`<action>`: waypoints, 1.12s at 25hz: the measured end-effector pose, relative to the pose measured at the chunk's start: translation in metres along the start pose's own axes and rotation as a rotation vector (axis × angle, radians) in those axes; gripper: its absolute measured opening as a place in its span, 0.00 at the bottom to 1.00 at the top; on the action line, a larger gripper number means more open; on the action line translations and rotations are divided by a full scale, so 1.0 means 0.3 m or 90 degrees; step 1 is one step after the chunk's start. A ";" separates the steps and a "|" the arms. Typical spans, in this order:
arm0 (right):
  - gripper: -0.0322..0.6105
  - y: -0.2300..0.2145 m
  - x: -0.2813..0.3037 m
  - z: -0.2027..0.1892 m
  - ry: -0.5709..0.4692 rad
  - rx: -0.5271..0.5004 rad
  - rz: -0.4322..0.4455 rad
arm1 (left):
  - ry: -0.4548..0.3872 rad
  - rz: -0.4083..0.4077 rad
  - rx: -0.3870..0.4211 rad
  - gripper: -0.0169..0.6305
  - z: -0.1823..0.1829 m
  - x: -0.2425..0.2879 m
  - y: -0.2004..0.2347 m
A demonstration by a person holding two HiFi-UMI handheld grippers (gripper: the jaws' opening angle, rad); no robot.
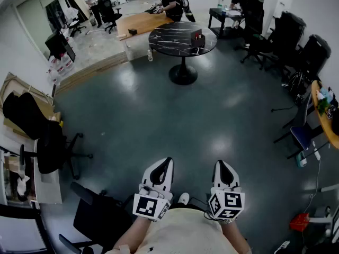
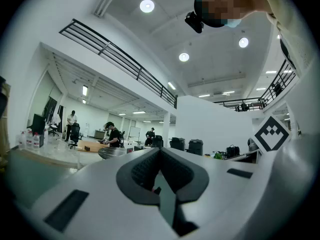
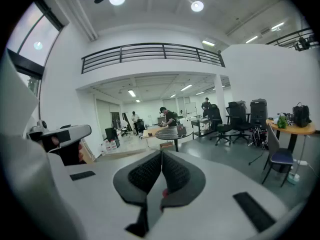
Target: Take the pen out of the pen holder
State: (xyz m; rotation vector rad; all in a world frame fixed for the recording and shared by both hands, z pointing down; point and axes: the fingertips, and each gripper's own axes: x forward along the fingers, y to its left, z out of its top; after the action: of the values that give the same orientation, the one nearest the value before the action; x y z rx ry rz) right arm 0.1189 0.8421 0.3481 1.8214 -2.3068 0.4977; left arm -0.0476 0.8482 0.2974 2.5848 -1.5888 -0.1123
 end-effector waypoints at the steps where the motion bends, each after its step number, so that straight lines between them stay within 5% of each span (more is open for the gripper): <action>1: 0.08 -0.008 0.012 0.000 0.003 -0.003 0.000 | 0.003 0.002 -0.001 0.04 -0.006 0.013 0.007; 12: 0.08 -0.061 0.260 -0.007 0.045 -0.006 -0.035 | 0.023 -0.004 -0.033 0.04 -0.080 0.253 0.196; 28: 0.08 0.087 0.831 0.214 0.027 -0.023 -0.054 | 0.011 -0.059 -0.017 0.04 0.016 0.677 0.656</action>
State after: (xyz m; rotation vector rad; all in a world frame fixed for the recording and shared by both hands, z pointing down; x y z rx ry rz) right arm 0.0375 0.5970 0.3655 1.8647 -2.1858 0.4747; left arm -0.1306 0.5784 0.3163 2.6324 -1.4511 -0.1170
